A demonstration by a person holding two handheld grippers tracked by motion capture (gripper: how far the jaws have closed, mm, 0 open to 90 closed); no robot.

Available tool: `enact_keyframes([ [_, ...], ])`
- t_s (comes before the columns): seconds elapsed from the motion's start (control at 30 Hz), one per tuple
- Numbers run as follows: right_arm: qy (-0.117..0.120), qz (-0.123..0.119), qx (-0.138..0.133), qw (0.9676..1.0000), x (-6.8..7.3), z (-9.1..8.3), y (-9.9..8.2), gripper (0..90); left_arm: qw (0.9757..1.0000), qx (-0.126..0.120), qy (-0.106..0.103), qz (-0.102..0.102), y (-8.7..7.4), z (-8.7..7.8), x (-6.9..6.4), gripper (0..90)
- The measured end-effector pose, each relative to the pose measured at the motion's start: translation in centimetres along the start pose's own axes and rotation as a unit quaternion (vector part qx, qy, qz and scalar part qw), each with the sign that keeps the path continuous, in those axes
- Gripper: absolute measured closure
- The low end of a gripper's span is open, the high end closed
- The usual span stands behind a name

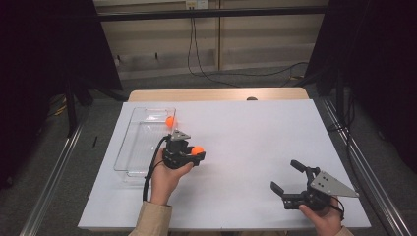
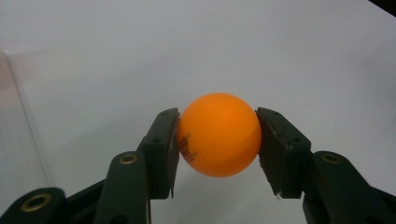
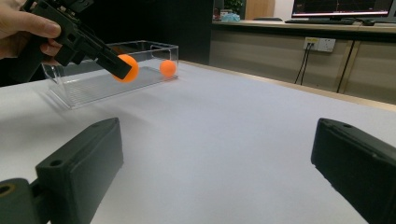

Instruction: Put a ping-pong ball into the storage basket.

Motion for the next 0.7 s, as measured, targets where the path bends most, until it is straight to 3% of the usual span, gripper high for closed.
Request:
enact_keyframes([
  [0.33, -0.001, 0.0, 0.001, 1.0, 0.0, 0.0, 0.0, 1.7, 1.0, 0.001, -0.001, -0.005, 0.1, -0.2, 0.3, 51.1],
  [0.37, 0.0, 0.0, 0.0, 1.0, 0.0, 0.0, 0.0, 1.7, 0.9998, -0.01, -0.002, -0.015, 0.2, -0.2, 0.2, 51.1],
  [0.4, 0.0, 0.001, 0.0, 1.0, 0.0, 0.0, 0.0, 1.7, 1.0, -0.001, -0.001, -0.006, 0.1, -0.4, 0.4, 51.1],
  [0.53, -0.001, -0.002, 0.0, 1.0, 0.0, 0.0, 0.0, 1.6, 1.0, -0.002, 0.0, 0.0, 0.3, -0.8, 0.4, 51.1],
  [0.7, -0.002, -0.001, 0.0, 1.0, 0.0, 0.0, 0.0, 1.6, 1.0, 0.0, -0.005, -0.003, 0.4, -1.1, 0.3, 51.1],
])
Point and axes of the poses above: each handheld gripper's, and its own axes: z roughly forward along the jaws, y roughly out of its top, x roughly to its left, the point moved 5 cm from there along z, roughly forward along the jaws, and after that the axes turned 2 degrees about -x, right-handed, at the moved point
